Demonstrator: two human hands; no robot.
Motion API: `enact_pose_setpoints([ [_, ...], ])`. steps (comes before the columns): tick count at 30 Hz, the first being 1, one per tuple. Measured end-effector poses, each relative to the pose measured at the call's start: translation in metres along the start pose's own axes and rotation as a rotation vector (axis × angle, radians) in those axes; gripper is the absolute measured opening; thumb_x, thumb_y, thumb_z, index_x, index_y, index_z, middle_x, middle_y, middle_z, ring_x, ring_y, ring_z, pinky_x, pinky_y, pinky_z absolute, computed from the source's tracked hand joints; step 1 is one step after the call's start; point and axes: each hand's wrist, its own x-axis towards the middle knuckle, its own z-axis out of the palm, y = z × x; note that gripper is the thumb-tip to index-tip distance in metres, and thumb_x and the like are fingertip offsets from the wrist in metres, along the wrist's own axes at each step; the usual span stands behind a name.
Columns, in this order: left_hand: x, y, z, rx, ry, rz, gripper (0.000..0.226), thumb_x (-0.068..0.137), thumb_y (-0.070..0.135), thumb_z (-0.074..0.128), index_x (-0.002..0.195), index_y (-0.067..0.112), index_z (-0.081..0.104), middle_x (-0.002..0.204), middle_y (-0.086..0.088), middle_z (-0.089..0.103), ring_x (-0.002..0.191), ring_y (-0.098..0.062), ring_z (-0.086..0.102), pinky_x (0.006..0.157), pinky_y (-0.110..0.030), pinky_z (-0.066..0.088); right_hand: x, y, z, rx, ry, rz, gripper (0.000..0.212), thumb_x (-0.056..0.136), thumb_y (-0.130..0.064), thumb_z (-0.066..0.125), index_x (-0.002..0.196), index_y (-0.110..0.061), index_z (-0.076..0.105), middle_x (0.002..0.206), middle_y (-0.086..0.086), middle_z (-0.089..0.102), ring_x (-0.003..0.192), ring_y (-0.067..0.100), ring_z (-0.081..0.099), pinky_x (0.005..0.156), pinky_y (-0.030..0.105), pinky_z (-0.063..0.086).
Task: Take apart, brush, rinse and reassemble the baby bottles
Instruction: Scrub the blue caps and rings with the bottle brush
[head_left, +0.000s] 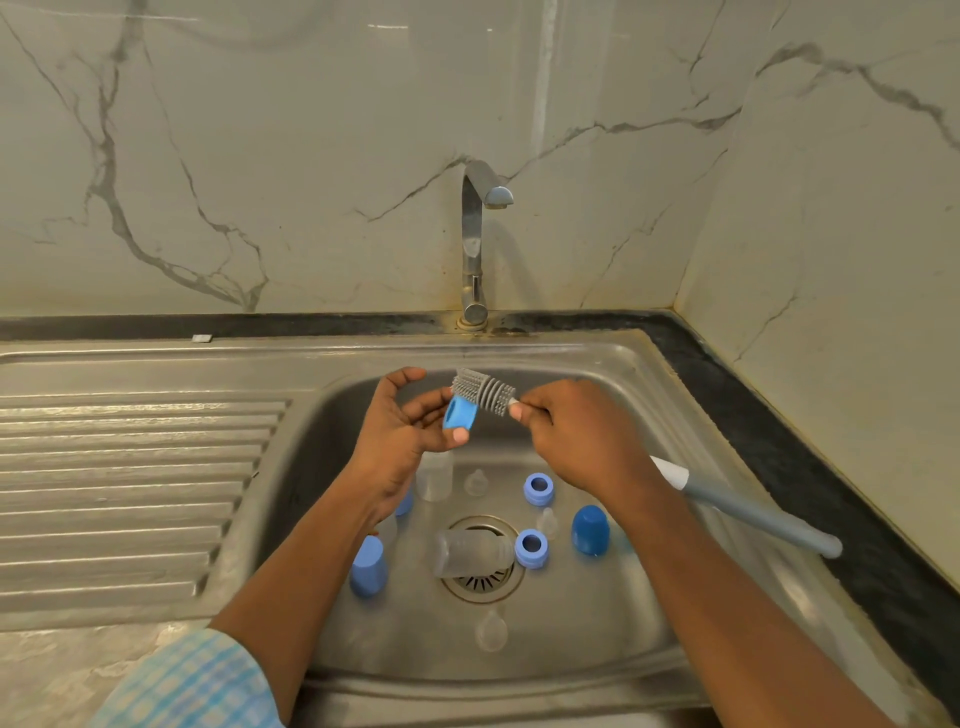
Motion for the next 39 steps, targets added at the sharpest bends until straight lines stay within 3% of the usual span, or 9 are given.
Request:
enact_pose_setpoints([
  [8,0.000,-0.004,0.001,0.008,-0.039,0.002,0.087,0.069,-0.030,0.063,0.138,0.021,0.045,0.109,-0.011,0.064,0.096,-0.017,0.069,0.076,-0.028,0.061,-0.003,0.000,-0.004,0.070,-0.014,-0.039,0.045,0.101,-0.034,0.049,0.058,-0.024,0.042,0.053,-0.003,0.042,0.050,0.011,0.037,0.050,0.028,0.027],
  [12,-0.001,-0.005,0.003,0.025,-0.040,-0.005,0.079,0.072,-0.018,0.070,0.137,0.020,0.048,0.107,-0.013,0.068,0.092,-0.017,0.071,0.076,-0.027,0.060,-0.003,0.001,-0.004,0.094,-0.014,-0.047,0.044,0.101,-0.033,0.049,0.060,-0.020,0.043,0.052,-0.003,0.040,0.049,0.012,0.035,0.050,0.029,0.027],
  [17,-0.003,-0.001,0.004,0.056,-0.043,-0.038,0.075,0.064,0.013,0.078,0.134,0.019,0.052,0.101,-0.008,0.075,0.092,-0.019,0.070,0.079,-0.032,0.053,-0.001,0.010,-0.001,0.164,0.013,-0.015,0.045,0.100,-0.033,0.051,0.059,-0.018,0.041,0.049,-0.003,0.035,0.050,0.014,0.033,0.053,0.031,0.029],
  [20,-0.004,0.000,0.003,0.036,-0.059,-0.082,0.067,0.070,0.020,0.076,0.133,0.019,0.055,0.104,-0.009,0.074,0.083,-0.016,0.066,0.074,-0.034,0.048,0.000,0.010,-0.001,0.190,0.015,-0.005,0.046,0.100,-0.032,0.052,0.057,-0.018,0.039,0.049,-0.004,0.033,0.049,0.013,0.031,0.053,0.030,0.028],
  [22,-0.004,0.000,0.002,-0.006,-0.093,-0.128,0.061,0.074,0.019,0.073,0.133,0.020,0.056,0.107,-0.008,0.073,0.080,-0.015,0.068,0.073,-0.033,0.053,-0.001,0.008,-0.002,0.197,0.014,-0.005,0.044,0.100,-0.032,0.052,0.059,-0.017,0.044,0.050,-0.004,0.035,0.049,0.013,0.032,0.053,0.031,0.028],
  [26,-0.003,0.001,0.000,-0.191,-0.160,-0.207,0.055,0.081,0.016,0.067,0.134,0.015,0.054,0.118,-0.013,0.069,0.101,-0.026,0.070,0.082,-0.035,0.060,-0.006,-0.002,-0.001,0.153,-0.037,-0.051,0.033,0.100,-0.035,0.051,0.076,-0.018,0.064,0.053,-0.003,0.045,0.050,0.011,0.038,0.053,0.029,0.032],
  [31,-0.003,0.002,0.002,-0.284,-0.106,-0.184,0.067,0.075,0.004,0.067,0.139,0.007,0.048,0.106,-0.011,0.073,0.095,-0.020,0.072,0.077,-0.026,0.060,-0.007,-0.007,-0.005,0.176,-0.011,-0.074,0.042,0.100,-0.033,0.051,0.059,-0.024,0.045,0.050,-0.004,0.039,0.049,0.010,0.033,0.050,0.028,0.027],
  [36,-0.001,0.002,0.000,-0.333,-0.100,-0.229,0.070,0.073,-0.003,0.066,0.140,0.006,0.048,0.105,-0.014,0.073,0.091,-0.019,0.073,0.074,-0.024,0.060,-0.010,-0.007,-0.005,0.181,-0.023,-0.098,0.031,0.100,-0.035,0.051,0.075,-0.021,0.063,0.051,-0.004,0.042,0.050,0.010,0.036,0.052,0.028,0.030],
  [39,-0.002,0.002,0.000,-0.318,-0.129,-0.283,0.070,0.075,0.000,0.065,0.143,0.001,0.046,0.108,-0.013,0.072,0.094,-0.019,0.072,0.082,-0.027,0.060,-0.010,-0.007,-0.005,0.184,-0.024,-0.104,0.029,0.100,-0.035,0.051,0.085,-0.019,0.070,0.053,-0.004,0.044,0.051,0.009,0.037,0.053,0.029,0.031],
])
